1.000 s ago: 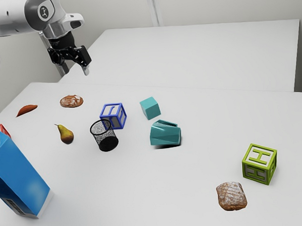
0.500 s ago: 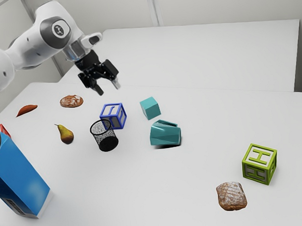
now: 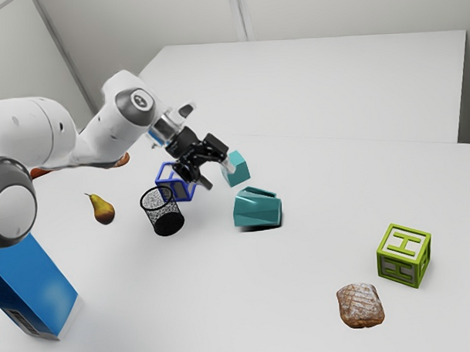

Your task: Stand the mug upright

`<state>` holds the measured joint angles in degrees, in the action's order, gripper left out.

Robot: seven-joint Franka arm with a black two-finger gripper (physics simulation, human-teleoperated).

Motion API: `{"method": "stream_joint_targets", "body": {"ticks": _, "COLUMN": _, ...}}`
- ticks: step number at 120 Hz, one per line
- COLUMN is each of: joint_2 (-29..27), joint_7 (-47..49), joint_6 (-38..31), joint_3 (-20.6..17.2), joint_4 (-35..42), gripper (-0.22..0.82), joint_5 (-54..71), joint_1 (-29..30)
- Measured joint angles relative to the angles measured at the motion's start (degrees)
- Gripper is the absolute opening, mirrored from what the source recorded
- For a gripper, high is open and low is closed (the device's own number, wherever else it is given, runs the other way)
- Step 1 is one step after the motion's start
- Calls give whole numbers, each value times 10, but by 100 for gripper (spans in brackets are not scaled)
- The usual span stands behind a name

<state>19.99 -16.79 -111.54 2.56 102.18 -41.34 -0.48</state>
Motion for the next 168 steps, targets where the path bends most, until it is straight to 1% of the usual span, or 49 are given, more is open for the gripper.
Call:
{"method": "stream_joint_targets", "body": {"ticks": 18, "joint_2": 14, "joint_7": -23, "joint_6": -29, "joint_3": -10, "joint_4": 51, "gripper": 60, "joint_5": -76, "joint_1": 0}}
{"method": "stream_joint_targets", "body": {"ticks": 41, "joint_2": 23, "joint_7": -58, "joint_6": -45, "joint_3": -24, "joint_4": 68, "gripper": 60, "joint_5": -152, "joint_1": 0}}
{"method": "stream_joint_targets", "body": {"ticks": 45, "joint_2": 24, "joint_7": -64, "joint_6": -47, "joint_3": -26, "joint_4": 69, "gripper": 56, "joint_5": -160, "joint_1": 0}}
{"method": "stream_joint_targets", "body": {"ticks": 58, "joint_2": 24, "joint_7": -82, "joint_6": -49, "joint_3": -28, "joint_4": 71, "gripper": 26, "joint_5": -176, "joint_1": 0}}
{"method": "stream_joint_targets", "body": {"ticks": 65, "joint_2": 24, "joint_7": -91, "joint_6": -50, "joint_3": -29, "joint_4": 73, "gripper": 13, "joint_5": -184, "joint_1": 0}}
{"method": "stream_joint_targets", "body": {"ticks": 74, "joint_2": 24, "joint_7": -102, "joint_6": -50, "joint_3": -29, "joint_4": 73, "gripper": 2, "joint_5": -189, "joint_1": 0}}
{"method": "stream_joint_targets", "body": {"ticks": 84, "joint_2": 23, "joint_7": -114, "joint_6": -51, "joint_3": -29, "joint_4": 72, "gripper": -5, "joint_5": -192, "joint_1": 1}}
{"method": "stream_joint_targets", "body": {"ticks": 102, "joint_2": 21, "joint_7": -131, "joint_6": -53, "joint_3": -29, "joint_4": 70, "gripper": -12, "joint_5": -192, "joint_1": 0}}
{"method": "stream_joint_targets", "body": {"ticks": 120, "joint_2": 7, "joint_7": -145, "joint_6": -50, "joint_3": -29, "joint_4": 70, "gripper": -15, "joint_5": -191, "joint_1": 0}}
{"method": "stream_joint_targets", "body": {"ticks": 133, "joint_2": -26, "joint_7": -152, "joint_6": -42, "joint_3": -29, "joint_4": 71, "gripper": -16, "joint_5": -181, "joint_1": 0}}
{"method": "stream_joint_targets", "body": {"ticks": 148, "joint_2": -46, "joint_7": -149, "joint_6": -33, "joint_3": -26, "joint_4": 67, "gripper": -17, "joint_5": -105, "joint_1": 1}}
{"method": "stream_joint_targets", "body": {"ticks": 161, "joint_2": -56, "joint_7": -134, "joint_6": -28, "joint_3": -26, "joint_4": 62, "gripper": -17, "joint_5": -4, "joint_1": 1}}
{"method": "stream_joint_targets", "body": {"ticks": 168, "joint_2": -71, "joint_7": -120, "joint_6": -27, "joint_3": -30, "joint_4": 60, "gripper": -18, "joint_5": 57, "joint_1": 1}}
